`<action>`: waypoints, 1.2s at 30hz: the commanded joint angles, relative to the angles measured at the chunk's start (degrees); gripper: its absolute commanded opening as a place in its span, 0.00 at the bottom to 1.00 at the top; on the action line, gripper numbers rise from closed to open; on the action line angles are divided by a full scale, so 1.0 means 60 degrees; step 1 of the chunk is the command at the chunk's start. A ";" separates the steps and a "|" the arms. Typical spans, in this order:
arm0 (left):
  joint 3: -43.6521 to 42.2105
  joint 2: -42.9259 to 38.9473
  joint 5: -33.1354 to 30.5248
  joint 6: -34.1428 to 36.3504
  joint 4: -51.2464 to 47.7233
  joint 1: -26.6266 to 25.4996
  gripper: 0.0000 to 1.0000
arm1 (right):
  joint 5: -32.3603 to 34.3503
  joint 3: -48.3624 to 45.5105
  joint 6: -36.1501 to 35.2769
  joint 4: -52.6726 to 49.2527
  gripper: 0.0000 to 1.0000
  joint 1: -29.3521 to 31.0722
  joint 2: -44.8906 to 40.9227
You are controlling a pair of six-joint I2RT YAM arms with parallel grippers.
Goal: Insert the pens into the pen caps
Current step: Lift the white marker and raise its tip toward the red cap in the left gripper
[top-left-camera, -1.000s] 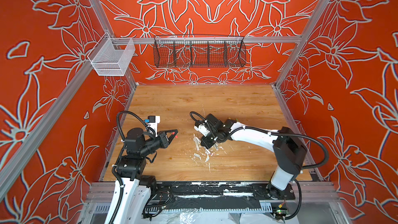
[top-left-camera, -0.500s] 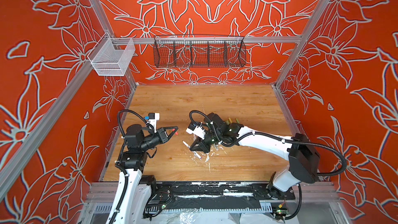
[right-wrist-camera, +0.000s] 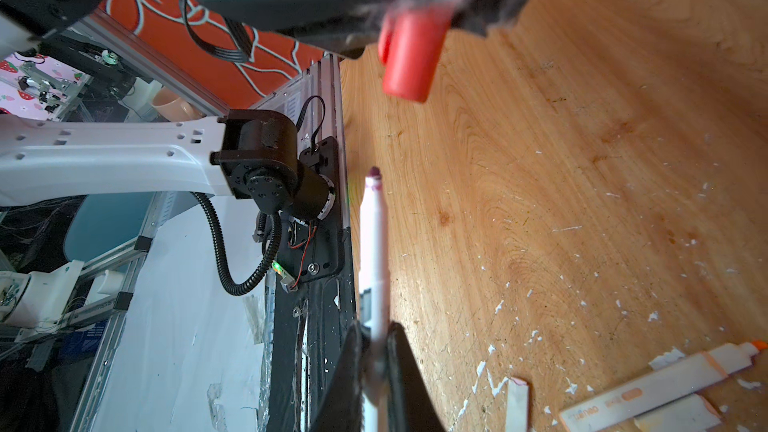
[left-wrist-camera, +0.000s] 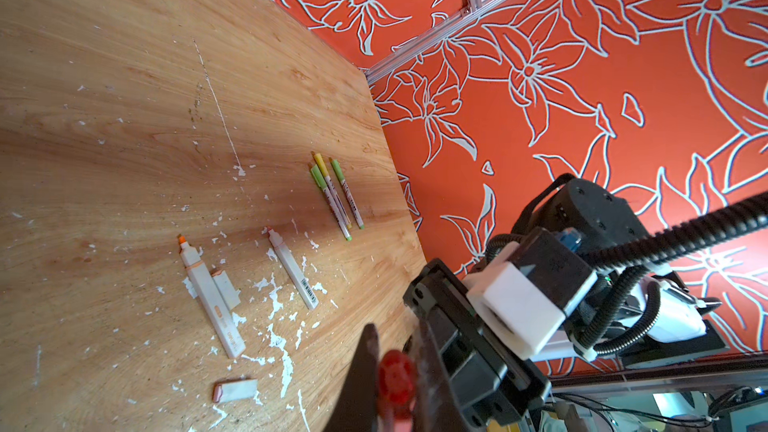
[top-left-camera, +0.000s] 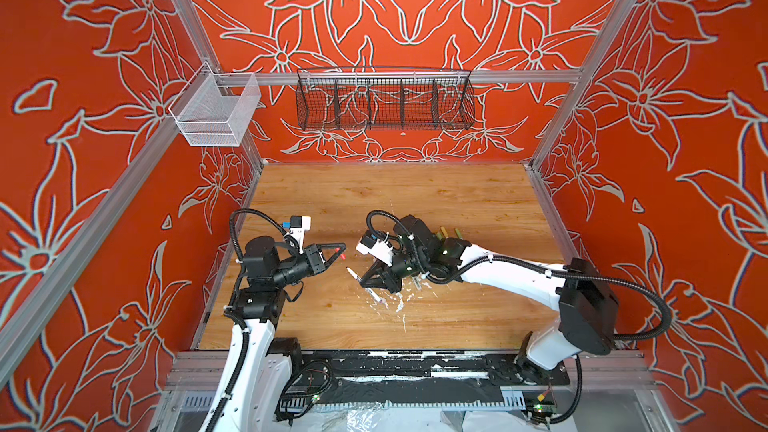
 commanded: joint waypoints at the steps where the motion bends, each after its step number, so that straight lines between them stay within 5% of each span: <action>1: -0.0070 -0.0005 0.0347 -0.0099 0.0425 0.0040 0.00 | 0.0122 0.0062 -0.0036 0.0231 0.06 0.0021 -0.0206; 36: 0.0101 0.0200 -0.0125 0.0351 -0.0279 -0.0181 0.00 | 0.0767 0.0407 0.0016 0.0428 0.05 -0.0053 -0.0049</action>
